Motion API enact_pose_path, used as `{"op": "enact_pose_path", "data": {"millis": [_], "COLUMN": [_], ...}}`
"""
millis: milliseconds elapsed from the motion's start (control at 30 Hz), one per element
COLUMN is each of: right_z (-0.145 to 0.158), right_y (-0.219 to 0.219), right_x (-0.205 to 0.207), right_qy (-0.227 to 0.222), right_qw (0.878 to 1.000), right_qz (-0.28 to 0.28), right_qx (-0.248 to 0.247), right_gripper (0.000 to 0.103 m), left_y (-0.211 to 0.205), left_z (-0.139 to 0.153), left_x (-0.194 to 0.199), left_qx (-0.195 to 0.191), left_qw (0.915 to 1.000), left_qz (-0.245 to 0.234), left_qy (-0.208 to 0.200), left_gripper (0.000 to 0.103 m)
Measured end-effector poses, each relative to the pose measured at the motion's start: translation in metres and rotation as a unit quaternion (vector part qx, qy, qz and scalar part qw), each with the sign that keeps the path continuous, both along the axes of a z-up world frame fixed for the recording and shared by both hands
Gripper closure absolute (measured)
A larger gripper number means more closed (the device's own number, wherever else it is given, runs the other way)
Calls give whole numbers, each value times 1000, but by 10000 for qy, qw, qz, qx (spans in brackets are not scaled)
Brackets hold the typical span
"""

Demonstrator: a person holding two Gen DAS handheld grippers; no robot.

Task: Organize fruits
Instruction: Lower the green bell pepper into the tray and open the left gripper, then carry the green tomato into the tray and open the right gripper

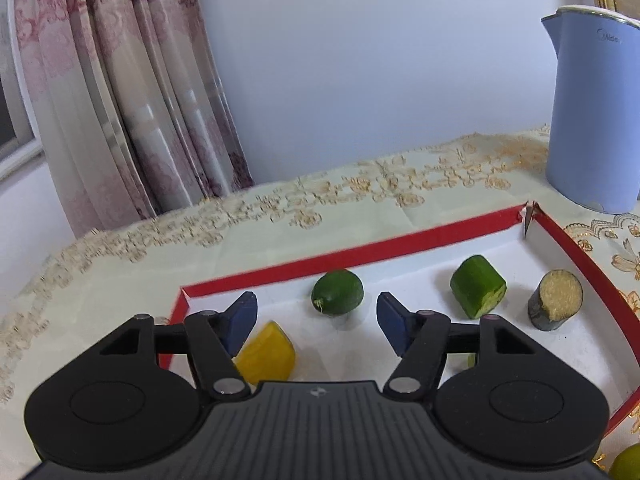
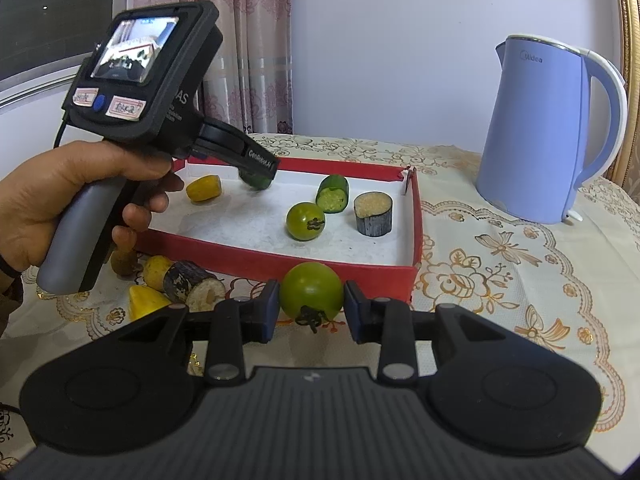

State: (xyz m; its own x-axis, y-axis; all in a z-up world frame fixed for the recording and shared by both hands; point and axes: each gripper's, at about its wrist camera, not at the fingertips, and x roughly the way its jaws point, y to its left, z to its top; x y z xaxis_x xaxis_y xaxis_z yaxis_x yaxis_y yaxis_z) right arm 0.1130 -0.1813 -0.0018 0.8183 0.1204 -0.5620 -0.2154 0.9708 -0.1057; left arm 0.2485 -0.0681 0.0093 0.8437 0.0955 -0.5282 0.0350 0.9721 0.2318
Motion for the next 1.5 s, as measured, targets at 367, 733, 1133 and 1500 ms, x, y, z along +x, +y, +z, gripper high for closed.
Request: {"op": "enact_pose_path", "data": {"millis": [367,733,1133,1500], "right_z": [0,-4,13,26], "right_y": [0,-4,-2,4], "right_x": [0,4,5,43], "right_qy": [11,32,-157,-158], "right_qw": [10000,9999,9997,9996], "right_qz": [-11,-100,-130,-151], "right_qx": [18,99,115,-151], "right_gripper": [71,71,71,71], "left_y": [12,53,91,103], "left_z": [12,18,2,-14], "left_x": [-32,-77,-134,-131], "left_qx": [72,-84,-592,-685], "left_qw": [9988,9966,9906,9890], "left_qz": [410,729,1108,1202], "left_qy": [-240,-368,-540,-530], "left_gripper": [29,21,15,14]}}
